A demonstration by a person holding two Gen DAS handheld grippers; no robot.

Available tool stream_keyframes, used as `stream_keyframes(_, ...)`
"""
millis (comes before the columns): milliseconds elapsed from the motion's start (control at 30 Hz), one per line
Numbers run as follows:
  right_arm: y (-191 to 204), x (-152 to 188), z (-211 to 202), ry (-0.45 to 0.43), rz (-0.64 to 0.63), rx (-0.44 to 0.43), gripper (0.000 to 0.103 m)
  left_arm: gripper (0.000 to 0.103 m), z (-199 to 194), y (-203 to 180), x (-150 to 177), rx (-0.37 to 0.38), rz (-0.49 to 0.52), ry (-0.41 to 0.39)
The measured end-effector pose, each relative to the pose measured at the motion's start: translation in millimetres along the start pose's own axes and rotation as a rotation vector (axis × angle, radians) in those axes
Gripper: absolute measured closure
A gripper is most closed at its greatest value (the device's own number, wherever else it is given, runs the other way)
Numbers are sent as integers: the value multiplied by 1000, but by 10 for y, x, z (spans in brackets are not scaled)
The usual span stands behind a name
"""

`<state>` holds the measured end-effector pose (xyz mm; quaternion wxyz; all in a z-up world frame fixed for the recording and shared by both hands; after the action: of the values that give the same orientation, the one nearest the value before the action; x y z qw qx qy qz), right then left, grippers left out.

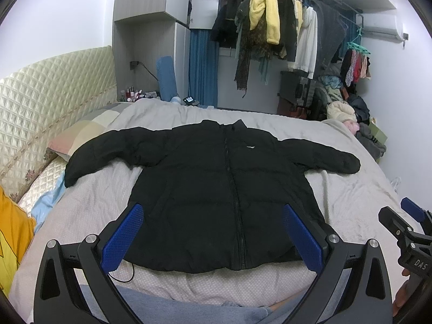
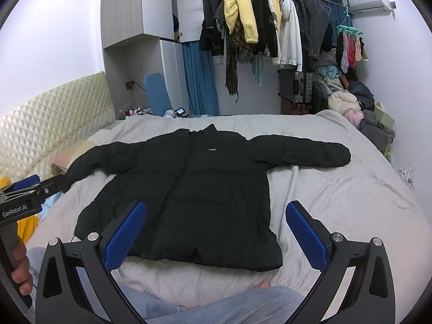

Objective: Fold large clothes

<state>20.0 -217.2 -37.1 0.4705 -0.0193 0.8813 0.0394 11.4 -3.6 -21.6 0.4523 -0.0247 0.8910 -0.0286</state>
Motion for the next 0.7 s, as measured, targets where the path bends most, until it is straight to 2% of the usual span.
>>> stream_keyframes(300, -167, -100, 190, -4, 15, -14, 0, 0, 257, 16, -187, 47, -5, -20)
stream_keyframes(533, -340, -182, 502, -13, 42, -19, 0, 0, 689, 189, -378, 10, -5, 3)
stream_keyframes(700, -531, -246, 703, -24, 68, -10, 0, 0, 954, 265, -509, 21, 10, -14)
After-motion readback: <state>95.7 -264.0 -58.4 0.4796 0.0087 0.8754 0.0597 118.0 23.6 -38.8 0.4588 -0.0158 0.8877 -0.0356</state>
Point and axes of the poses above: each gripper's, at about its wrist camera, not at the fingertips, and z roughly the way its jaws point, y to its left, x to its underside, the point moved 2 cm from there along z, roughly the way its jaws point, and after that the axes turned 1 degree about y, right-handed, at the moved point
